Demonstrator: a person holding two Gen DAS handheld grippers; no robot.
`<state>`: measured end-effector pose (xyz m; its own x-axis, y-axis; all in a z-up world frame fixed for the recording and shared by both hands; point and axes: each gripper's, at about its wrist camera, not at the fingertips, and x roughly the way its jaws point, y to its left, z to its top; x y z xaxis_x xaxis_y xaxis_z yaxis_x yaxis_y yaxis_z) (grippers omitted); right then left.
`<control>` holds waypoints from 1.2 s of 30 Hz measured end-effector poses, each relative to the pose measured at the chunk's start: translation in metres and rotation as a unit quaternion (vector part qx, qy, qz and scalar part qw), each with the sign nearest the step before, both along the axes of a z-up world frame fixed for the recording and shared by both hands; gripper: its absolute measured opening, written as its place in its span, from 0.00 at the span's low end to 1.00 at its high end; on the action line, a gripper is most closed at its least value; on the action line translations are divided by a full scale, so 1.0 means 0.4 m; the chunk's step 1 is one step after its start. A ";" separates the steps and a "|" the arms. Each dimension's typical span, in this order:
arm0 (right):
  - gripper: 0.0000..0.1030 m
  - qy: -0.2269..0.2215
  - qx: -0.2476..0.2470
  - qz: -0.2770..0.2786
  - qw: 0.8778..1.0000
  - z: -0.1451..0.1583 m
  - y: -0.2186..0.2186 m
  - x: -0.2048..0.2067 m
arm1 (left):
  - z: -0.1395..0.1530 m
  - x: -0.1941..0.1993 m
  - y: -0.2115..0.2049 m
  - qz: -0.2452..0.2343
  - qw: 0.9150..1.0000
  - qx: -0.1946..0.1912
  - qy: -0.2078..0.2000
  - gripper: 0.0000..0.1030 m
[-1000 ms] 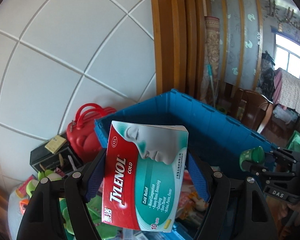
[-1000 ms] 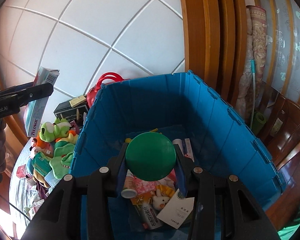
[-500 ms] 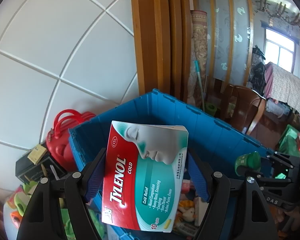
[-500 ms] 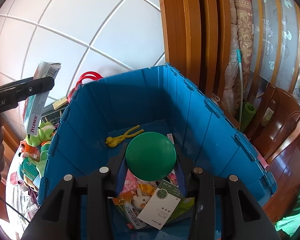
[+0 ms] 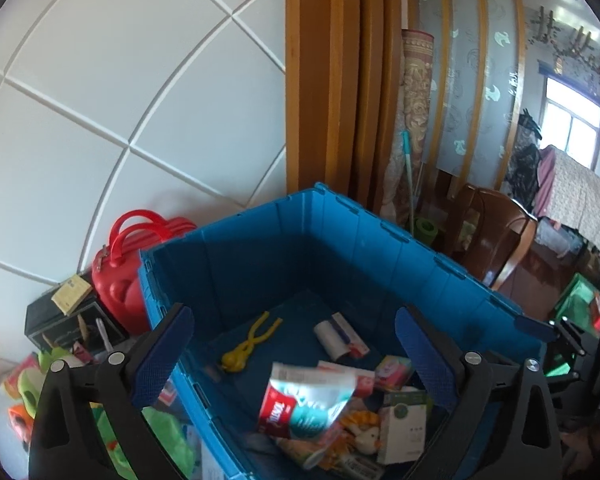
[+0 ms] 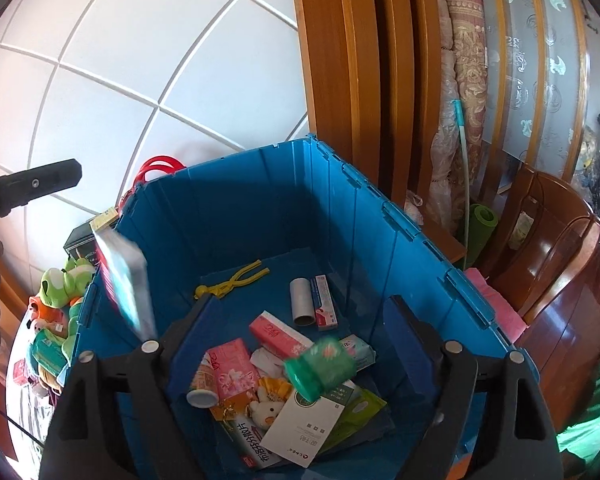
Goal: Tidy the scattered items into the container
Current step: 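Open both tools to drop the box and cap into the bin, then move both tools back over the table items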
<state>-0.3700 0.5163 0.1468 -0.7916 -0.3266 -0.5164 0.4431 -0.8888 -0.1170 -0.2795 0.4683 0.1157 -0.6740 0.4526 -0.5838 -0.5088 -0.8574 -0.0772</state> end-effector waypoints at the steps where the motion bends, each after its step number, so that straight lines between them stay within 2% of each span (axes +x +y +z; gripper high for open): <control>1: 0.81 -0.001 0.000 0.000 1.000 -0.001 0.001 0.000 | 0.000 -0.001 -0.008 0.002 1.000 0.004 -0.004 0.99; 12: 0.81 -0.002 0.002 0.029 1.000 -0.005 -0.036 0.040 | -0.019 0.038 -0.106 0.037 0.999 -0.008 -0.004 0.99; 21: 0.81 0.005 0.006 0.099 0.995 -0.016 -0.177 0.128 | -0.061 0.098 -0.333 0.111 0.994 -0.021 -0.007 0.99; 28: 0.81 0.004 0.017 0.173 0.985 -0.055 -0.326 0.227 | -0.129 0.170 -0.580 0.191 0.981 -0.029 -0.026 0.99; 36: 0.81 -0.014 0.039 0.243 0.969 -0.151 -0.495 0.354 | -0.270 0.284 -0.856 0.268 0.959 -0.055 -0.071 0.99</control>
<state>-0.2283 0.3185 0.0865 -0.5394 -0.6167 -0.5733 0.8110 -0.5636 -0.1567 -0.1661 0.1261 0.0076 -0.7035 -0.0068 -0.7106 0.0168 -0.9998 -0.0071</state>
